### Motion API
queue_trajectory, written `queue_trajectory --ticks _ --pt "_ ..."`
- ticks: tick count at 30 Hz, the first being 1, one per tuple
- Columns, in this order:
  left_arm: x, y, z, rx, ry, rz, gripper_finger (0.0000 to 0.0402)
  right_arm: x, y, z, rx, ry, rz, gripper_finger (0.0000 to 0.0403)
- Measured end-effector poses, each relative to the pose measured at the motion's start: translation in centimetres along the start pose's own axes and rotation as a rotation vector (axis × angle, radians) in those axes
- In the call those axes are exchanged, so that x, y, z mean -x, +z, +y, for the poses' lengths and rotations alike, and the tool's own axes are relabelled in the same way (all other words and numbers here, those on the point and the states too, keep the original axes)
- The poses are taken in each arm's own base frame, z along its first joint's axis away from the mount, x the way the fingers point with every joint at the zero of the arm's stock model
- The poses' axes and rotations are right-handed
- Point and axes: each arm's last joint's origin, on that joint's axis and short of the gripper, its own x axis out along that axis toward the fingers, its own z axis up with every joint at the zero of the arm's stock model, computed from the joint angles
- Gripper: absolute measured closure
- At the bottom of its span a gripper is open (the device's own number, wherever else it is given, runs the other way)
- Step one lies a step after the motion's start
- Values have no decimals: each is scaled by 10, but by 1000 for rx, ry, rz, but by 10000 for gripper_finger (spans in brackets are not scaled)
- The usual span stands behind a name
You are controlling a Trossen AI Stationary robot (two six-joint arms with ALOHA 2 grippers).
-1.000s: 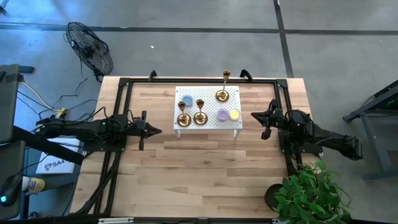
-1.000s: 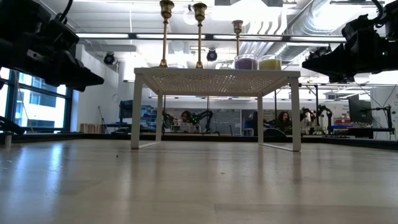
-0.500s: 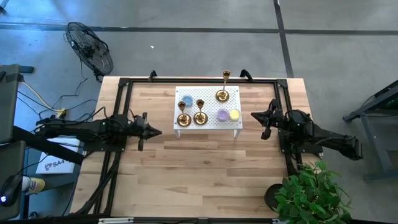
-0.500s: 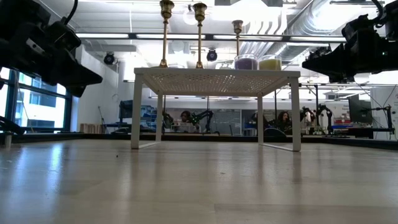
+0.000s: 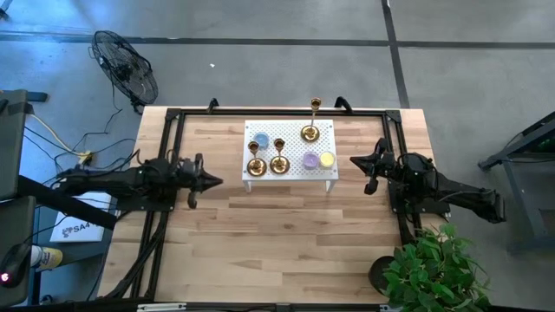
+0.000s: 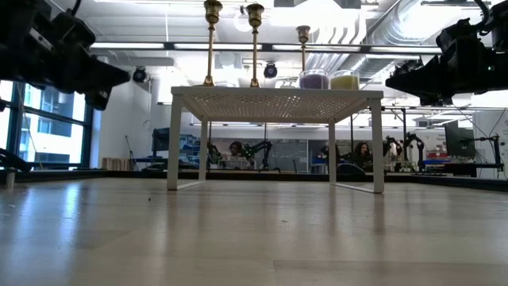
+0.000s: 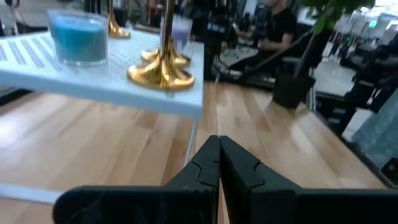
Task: Pick & Place candle stick holders
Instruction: Return to Home Position
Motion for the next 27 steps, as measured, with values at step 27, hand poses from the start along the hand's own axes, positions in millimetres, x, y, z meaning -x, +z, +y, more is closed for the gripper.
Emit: queue_trajectory --ticks 27 --pt "9 7 -2 -3 -18 -97 401 0 0 0 0 0 -2 402"
